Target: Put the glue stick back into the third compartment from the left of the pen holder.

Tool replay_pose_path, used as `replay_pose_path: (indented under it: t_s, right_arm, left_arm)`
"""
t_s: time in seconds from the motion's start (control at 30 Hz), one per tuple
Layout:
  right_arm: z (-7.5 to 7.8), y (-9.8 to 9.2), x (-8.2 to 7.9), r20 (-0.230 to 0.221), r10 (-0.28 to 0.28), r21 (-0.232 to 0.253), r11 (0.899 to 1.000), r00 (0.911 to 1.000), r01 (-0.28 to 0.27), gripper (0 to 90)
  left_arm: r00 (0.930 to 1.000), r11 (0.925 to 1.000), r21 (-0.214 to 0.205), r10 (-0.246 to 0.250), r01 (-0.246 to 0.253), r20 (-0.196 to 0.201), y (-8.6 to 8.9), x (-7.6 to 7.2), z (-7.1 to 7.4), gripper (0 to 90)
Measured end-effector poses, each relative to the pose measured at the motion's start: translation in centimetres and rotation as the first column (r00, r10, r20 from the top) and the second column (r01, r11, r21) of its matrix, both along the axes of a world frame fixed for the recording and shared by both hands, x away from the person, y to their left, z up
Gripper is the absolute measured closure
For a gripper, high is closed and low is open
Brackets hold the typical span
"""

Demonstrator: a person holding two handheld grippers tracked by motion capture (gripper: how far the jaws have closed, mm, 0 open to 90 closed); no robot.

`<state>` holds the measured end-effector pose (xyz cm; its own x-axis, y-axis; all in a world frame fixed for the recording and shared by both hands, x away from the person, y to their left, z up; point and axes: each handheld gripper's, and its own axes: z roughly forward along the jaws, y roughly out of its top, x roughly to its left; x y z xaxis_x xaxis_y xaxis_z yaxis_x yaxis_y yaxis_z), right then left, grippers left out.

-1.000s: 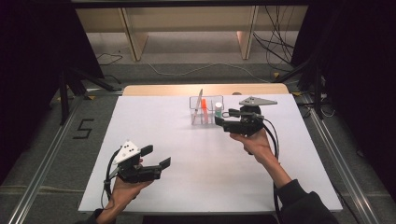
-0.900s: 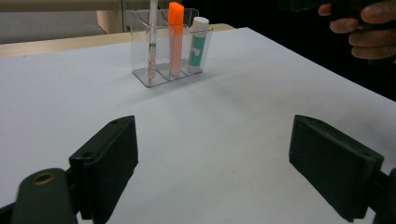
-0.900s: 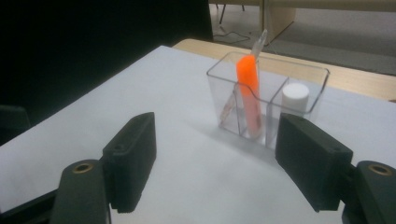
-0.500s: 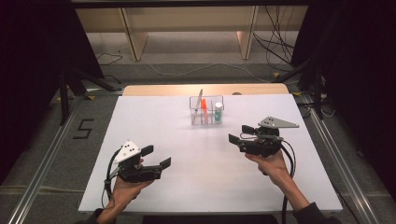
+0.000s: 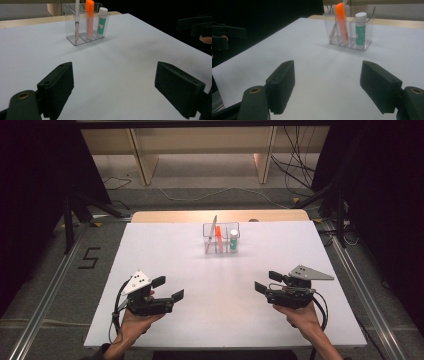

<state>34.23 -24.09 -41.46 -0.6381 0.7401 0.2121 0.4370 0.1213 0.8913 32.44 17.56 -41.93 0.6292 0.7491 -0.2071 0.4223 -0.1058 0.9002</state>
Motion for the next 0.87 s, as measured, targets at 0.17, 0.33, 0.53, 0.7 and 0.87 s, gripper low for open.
replay_pose_path:
  t_s: [0.17, 0.33, 0.53, 0.7, 0.87]
  right_arm:
    - [-0.6, -0.4, -0.8, 0.002, 0.006, 0.003, 1.0, 1.0, -0.006, 27.8]
    - [-1.0, -0.4, -1.3, 0.01, 0.007, -0.005, 1.0, 0.9999, -0.007, 26.7]
    - [-1.1, -0.2, -1.6, 0.014, 0.009, -0.004, 1.0, 0.9999, -0.009, 26.1]
    - [-1.4, -0.2, -1.6, 0.017, 0.02, -0.009, 1.0, 0.9997, -0.02, 25.9]
    - [-1.4, -0.2, -1.5, 0.014, 0.02, -0.001, 1.0, 0.9997, -0.02, 26.0]
  left_arm:
    - [0.9999, 0.9999, -0.001, -0.015, 0.015, 0.0, -0.2, 0.0, 0.0, 15.1]
    - [0.9997, 0.9997, -0.003, -0.025, 0.025, -0.003, -0.2, -0.1, 0.0, 15.2]
    - [0.9993, 0.9993, 0.013, -0.036, 0.036, -0.002, -0.3, -0.1, 0.0, 15.1]
    - [0.9994, 0.9994, 0.01, -0.034, 0.034, 0.005, -0.3, -0.2, 0.0, 15.1]
    - [0.9993, 0.9991, 0.02, -0.037, 0.037, 0.007, -0.3, -0.1, -0.1, 15.2]
